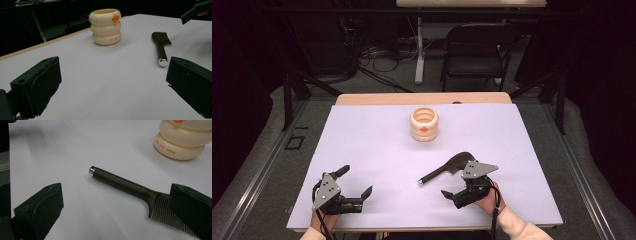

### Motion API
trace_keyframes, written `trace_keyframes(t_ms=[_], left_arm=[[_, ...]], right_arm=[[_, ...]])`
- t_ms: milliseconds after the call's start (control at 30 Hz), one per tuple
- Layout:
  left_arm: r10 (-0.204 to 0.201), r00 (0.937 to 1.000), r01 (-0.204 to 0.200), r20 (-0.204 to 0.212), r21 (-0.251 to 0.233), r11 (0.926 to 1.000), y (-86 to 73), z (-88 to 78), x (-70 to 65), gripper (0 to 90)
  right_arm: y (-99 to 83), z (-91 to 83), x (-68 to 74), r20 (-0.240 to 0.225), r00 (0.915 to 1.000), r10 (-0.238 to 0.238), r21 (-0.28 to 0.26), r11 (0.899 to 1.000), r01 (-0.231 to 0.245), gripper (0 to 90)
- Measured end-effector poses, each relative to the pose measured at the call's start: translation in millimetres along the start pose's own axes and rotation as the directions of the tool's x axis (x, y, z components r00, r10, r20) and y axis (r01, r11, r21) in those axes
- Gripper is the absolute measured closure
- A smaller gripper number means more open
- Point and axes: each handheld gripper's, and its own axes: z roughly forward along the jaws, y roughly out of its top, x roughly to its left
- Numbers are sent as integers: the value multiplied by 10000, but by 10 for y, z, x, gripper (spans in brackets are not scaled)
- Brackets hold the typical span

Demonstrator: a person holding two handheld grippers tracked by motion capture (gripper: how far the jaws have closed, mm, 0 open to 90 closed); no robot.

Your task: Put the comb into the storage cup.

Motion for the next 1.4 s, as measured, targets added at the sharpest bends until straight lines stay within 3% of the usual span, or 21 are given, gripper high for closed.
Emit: trace_keyframes(t_ms=[1400], left_arm=[[116,9998,-119,165,135,9998,-1,16,11,1]], right_arm=[[288,536,-47,-565,9979,322,406,9987,-300,0]])
